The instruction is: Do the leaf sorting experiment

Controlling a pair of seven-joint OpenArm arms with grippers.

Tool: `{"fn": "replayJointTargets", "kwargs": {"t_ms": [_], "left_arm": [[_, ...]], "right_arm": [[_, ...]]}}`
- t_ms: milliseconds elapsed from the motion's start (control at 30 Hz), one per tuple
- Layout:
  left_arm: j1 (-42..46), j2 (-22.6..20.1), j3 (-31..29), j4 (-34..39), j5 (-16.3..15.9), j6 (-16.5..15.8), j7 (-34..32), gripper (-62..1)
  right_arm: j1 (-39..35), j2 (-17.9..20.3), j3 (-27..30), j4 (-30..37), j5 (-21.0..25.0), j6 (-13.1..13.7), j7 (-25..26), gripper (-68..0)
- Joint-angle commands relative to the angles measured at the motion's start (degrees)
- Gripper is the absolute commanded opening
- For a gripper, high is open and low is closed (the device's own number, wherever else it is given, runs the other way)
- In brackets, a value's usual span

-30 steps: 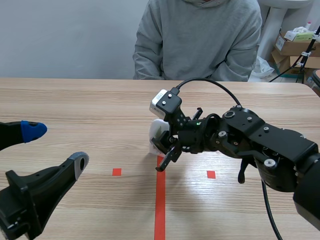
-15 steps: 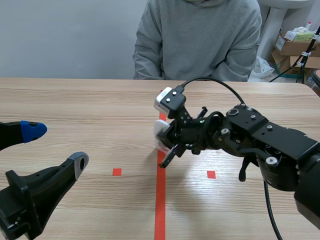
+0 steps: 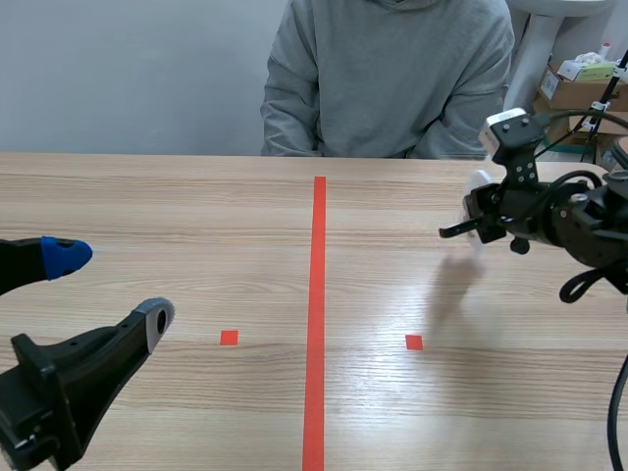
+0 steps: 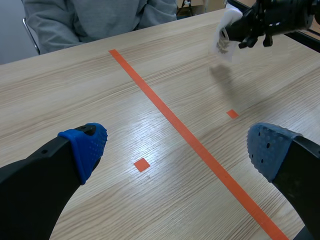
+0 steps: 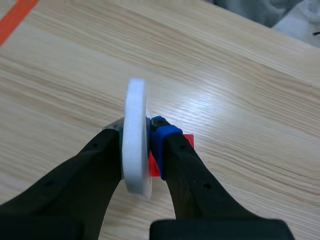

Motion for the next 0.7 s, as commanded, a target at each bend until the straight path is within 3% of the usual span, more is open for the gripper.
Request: {"fn": "replayJointTargets", "kwargs": {"t_ms": [0,133,233,467,667], "left_arm": [[-0.2,0.3,-0.1,0.9,-0.5,-0.1,-0.8,-0.7],[-0.2,0.3,-0.1,0.9,-0.5,-0.1,-0.8,-0.7],[-0.2,0.3,-0.1,0.9,-0.5,-0.1,-0.8,-0.7],[-0.2,0.3,-0.1,0.9,-0.5,-0.1,-0.3,-0.7],[-0.2,0.3,-0.1,0.9,-0.5,-0.1,0.5,-0.7]], "right_arm": [[3.9,0.0,-1.4,-3.2,0.6,0.0,1.5,-65.6],[8.6,-0.8,-1.2,-11.8,0.6,-0.7,5.3,-65.6],[11.8,-1.5,-0.5,-16.3,0.4,-0.8,6.0,-65.6],[16.8,-3.7,4.0,-25.9,-2.6,-3.7,6.1,-65.5],[17.0,-4.0,6.6,-28.3,-3.0,-5.1,6.7,-62.2]]}}
